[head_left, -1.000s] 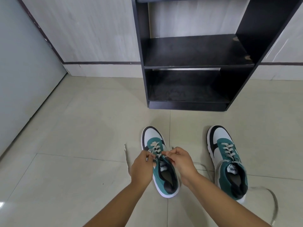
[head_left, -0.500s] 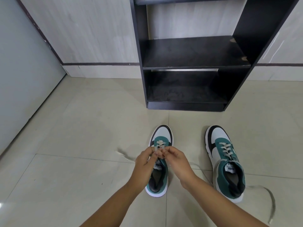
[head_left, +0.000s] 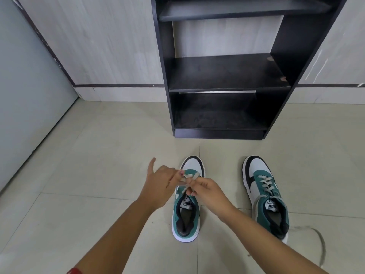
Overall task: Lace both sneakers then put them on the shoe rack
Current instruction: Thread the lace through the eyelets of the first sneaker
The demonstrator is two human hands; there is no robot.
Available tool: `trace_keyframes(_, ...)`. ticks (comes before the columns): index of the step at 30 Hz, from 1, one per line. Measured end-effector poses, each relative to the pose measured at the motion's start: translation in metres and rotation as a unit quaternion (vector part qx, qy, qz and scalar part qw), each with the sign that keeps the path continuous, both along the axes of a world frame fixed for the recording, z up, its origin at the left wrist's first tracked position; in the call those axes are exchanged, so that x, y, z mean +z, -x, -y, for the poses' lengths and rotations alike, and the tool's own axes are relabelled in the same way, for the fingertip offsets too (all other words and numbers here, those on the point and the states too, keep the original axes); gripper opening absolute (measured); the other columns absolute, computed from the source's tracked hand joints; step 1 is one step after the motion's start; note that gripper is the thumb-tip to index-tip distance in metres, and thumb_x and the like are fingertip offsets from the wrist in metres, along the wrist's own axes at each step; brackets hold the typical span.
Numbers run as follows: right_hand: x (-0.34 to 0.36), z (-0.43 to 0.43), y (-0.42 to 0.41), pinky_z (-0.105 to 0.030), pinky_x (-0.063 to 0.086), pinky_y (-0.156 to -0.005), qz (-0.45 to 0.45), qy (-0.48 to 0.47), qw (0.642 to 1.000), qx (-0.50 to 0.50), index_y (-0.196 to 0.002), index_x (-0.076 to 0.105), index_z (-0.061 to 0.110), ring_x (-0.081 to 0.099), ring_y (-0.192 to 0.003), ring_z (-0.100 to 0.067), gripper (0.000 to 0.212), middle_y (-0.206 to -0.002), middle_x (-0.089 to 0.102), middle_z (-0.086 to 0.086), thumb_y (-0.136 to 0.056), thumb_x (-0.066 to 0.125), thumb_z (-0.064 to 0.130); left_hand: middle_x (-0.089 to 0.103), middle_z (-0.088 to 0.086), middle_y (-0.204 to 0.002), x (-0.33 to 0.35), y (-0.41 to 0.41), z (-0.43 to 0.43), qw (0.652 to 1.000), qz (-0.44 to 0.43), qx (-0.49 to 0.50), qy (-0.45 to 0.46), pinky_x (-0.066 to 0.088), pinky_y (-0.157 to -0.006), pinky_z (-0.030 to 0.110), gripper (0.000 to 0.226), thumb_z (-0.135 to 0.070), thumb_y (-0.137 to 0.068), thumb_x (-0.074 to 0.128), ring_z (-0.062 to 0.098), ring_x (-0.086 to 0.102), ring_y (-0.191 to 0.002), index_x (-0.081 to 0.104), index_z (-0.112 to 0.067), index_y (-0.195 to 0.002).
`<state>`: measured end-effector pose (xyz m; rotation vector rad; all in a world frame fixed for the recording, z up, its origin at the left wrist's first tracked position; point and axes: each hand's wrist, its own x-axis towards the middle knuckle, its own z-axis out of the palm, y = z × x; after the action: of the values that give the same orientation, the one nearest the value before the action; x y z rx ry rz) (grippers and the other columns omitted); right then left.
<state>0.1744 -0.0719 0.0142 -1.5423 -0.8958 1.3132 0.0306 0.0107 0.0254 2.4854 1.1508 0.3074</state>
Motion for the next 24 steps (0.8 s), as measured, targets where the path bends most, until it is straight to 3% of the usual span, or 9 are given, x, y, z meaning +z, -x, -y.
trace_keyframes(2, 0.001, 0.002, -0.004, -0.016, 0.042, -0.071, -0.01, -0.011, 1.0, -0.011, -0.065, 0.069, 0.029, 0.053, -0.066, -0.008, 0.035, -0.067, 0.064, 0.003, -0.095, 0.052, 0.031, 0.057, -0.007, -0.063, -0.002, 0.011, -0.003, 0.995, 0.006, 0.072, -0.066, 0.015, -0.114, 0.046, 0.081, -0.06, -0.089, -0.006, 0.016, 0.058, -0.077, 0.062, -0.019, -0.072)
trace_keyframes(5, 0.0, 0.003, -0.008, -0.016, 0.043, -0.071, -0.032, -0.018, 0.999, -0.015, -0.089, 0.073, 0.029, 0.055, -0.068, -0.007, 0.026, -0.069, 0.064, 0.002, -0.096, 0.048, 0.027, 0.047, -0.005, -0.049, 0.0, 0.027, -0.013, 0.971, -0.048, 0.182, -0.146, 0.024, -0.11, 0.049, 0.059, -0.048, -0.096, 0.013, 0.022, 0.056, -0.064, 0.046, -0.019, -0.056)
trace_keyframes(7, -0.002, 0.003, -0.008, -0.015, 0.044, -0.071, -0.03, -0.022, 0.999, -0.014, -0.095, 0.073, 0.025, 0.056, -0.069, -0.007, 0.026, -0.071, 0.065, 0.001, -0.097, 0.047, 0.026, 0.059, -0.004, -0.06, 0.001, 0.033, -0.015, 0.952, -0.199, 0.202, -0.119, 0.013, -0.113, 0.054, 0.049, -0.041, -0.096, 0.023, 0.022, 0.061, -0.077, 0.058, -0.02, -0.069)
trace_keyframes(9, -0.001, 0.002, -0.008, -0.013, 0.045, -0.07, -0.035, -0.026, 0.999, -0.013, -0.095, 0.072, 0.022, 0.056, -0.071, -0.01, 0.025, -0.073, 0.067, -0.001, -0.097, 0.047, 0.024, 0.067, -0.002, -0.095, -0.007, 0.035, -0.013, 0.932, -0.305, 0.178, -0.08, 0.006, -0.114, 0.056, 0.031, -0.031, -0.095, 0.031, 0.021, 0.06, -0.098, 0.06, -0.023, -0.104)
trace_keyframes(11, -0.002, 0.001, -0.007, -0.012, 0.047, -0.07, -0.03, -0.022, 0.999, -0.006, -0.095, 0.073, 0.019, 0.057, -0.072, -0.009, 0.024, -0.074, 0.07, -0.001, -0.096, 0.049, 0.023, 0.058, -0.002, -0.126, -0.018, 0.03, -0.007, 0.964, -0.228, 0.13, -0.032, 0.018, -0.115, 0.048, 0.042, -0.018, -0.09, 0.041, 0.019, 0.054, -0.116, 0.045, -0.027, -0.13)
trace_keyframes(13, -0.005, 0.0, -0.006, -0.016, 0.047, -0.074, -0.013, -0.02, 1.0, 0.007, -0.095, 0.073, 0.016, 0.059, -0.071, -0.006, 0.024, -0.077, 0.072, -0.001, -0.096, 0.05, 0.024, 0.055, -0.007, -0.131, -0.018, 0.016, 0.004, 0.993, 0.014, 0.049, 0.104, 0.033, -0.109, 0.029, 0.058, -0.006, -0.085, 0.047, 0.01, 0.051, -0.121, 0.039, -0.032, -0.136)
trace_keyframes(15, -0.008, 0.0, -0.005, -0.022, 0.047, -0.076, 0.004, -0.03, 0.999, 0.017, -0.095, 0.071, 0.011, 0.06, -0.072, -0.008, 0.022, -0.081, 0.072, -0.005, -0.095, 0.052, 0.021, 0.058, -0.016, -0.121, -0.008, 0.002, 0.017, 0.953, 0.137, -0.017, 0.269, 0.038, -0.096, 0.008, 0.062, -0.005, -0.085, 0.053, -0.006, 0.051, -0.114, 0.037, -0.041, -0.133)
trace_keyframes(18, -0.01, 0.001, -0.008, -0.028, 0.05, -0.075, 0.021, -0.045, 0.999, 0.007, -0.085, 0.068, 0.017, 0.062, -0.072, -0.011, 0.016, -0.084, 0.071, -0.003, -0.093, 0.055, 0.016, 0.062, -0.014, -0.113, -0.006, -0.009, 0.021, 0.954, 0.135, -0.042, 0.266, 0.038, -0.083, -0.001, 0.042, -0.014, -0.087, 0.059, -0.006, 0.055, -0.104, 0.051, -0.034, -0.124)
trace_keyframes(24, -0.005, 0.002, -0.012, -0.021, 0.051, -0.083, 0.061, -0.04, 0.997, -0.013, -0.083, 0.072, 0.025, 0.069, -0.087, -0.011, 0.01, -0.09, 0.075, 0.001, -0.088, 0.064, 0.022, 0.052, -0.017, -0.078, -0.017, -0.008, 0.019, 0.969, 0.175, -0.002, 0.173, 0.043, -0.071, 0.015, 0.022, -0.015, -0.083, 0.066, -0.004, 0.053, -0.075, 0.072, -0.022, -0.102)
